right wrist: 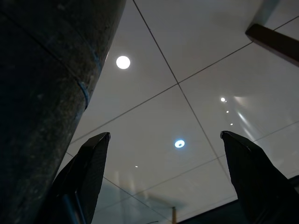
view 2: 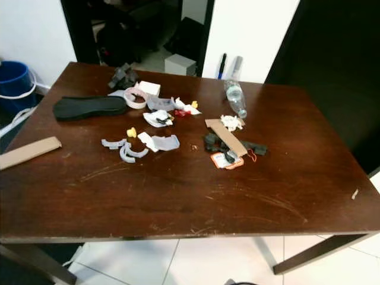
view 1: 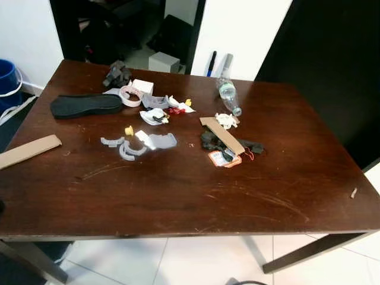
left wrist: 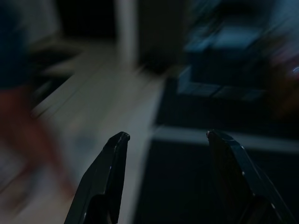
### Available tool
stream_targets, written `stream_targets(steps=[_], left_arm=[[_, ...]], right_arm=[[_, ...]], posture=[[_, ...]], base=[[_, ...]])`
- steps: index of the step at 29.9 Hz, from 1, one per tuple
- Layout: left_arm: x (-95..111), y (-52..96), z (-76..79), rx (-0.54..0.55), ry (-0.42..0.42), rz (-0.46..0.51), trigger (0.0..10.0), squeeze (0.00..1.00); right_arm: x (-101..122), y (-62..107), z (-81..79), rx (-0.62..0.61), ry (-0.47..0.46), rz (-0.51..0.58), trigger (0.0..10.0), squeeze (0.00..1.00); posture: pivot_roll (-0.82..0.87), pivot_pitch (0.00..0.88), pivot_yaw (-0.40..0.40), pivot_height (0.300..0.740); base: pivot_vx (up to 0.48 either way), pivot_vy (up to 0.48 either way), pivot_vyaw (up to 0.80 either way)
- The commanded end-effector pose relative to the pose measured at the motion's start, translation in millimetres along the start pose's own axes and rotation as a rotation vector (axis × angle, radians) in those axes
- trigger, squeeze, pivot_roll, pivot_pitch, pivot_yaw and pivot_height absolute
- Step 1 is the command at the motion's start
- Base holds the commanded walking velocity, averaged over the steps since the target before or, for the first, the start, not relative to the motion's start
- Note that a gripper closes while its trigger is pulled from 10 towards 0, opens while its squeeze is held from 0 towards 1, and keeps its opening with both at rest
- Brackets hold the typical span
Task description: Picking trash to rubbish bin
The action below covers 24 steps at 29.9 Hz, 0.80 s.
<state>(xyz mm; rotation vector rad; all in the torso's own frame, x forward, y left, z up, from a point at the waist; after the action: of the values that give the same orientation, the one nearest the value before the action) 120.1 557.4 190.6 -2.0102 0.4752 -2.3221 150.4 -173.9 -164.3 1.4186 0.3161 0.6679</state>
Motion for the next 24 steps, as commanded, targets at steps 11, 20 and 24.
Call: stream_targets(steps=[11,20,24], left_arm=[[99,38.2,170.0,-0.737,0.274,0.235,10.0,0.00],[75,145.1,280.1,-1.419,0.027,0.202,10.0,0.00],[60,174.5,300.3,-1.623,-0.141,0.184,10.0,0.00]], right_arm=[[0,-0.8,-12.9,0.042,-0.027,0.009,10.0,0.00],[-1,-0.9,-12.1,0.035,-0.035,0.009,10.0,0.00],[-2,-1.0,-12.3,0.032,-0.049,0.009,10.0,0.00]], posture=[[0.22,0.109,-0.110,0.740],[0.19,0.113,-0.108,0.740],[0.18,0.120,-0.100,0.740]], base=[[0.000,0.000,0.00],[0.000,0.000,0.00],[0.000,0.000,0.00]])
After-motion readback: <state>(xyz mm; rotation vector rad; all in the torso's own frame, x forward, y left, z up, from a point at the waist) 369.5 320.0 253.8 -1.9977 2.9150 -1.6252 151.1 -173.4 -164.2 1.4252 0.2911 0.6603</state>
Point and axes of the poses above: a point about 5 cm out from each wrist's last joint towards the gripper, its own y axis pointing back from the gripper into the wrist, its own x axis along the axis of the wrist's last joint, z = x × y, the point moved 6 cm from there along -y, pointing out of the wrist towards the gripper, and after that the axes turned 5 degrees about -y, right-handed, at the moved point
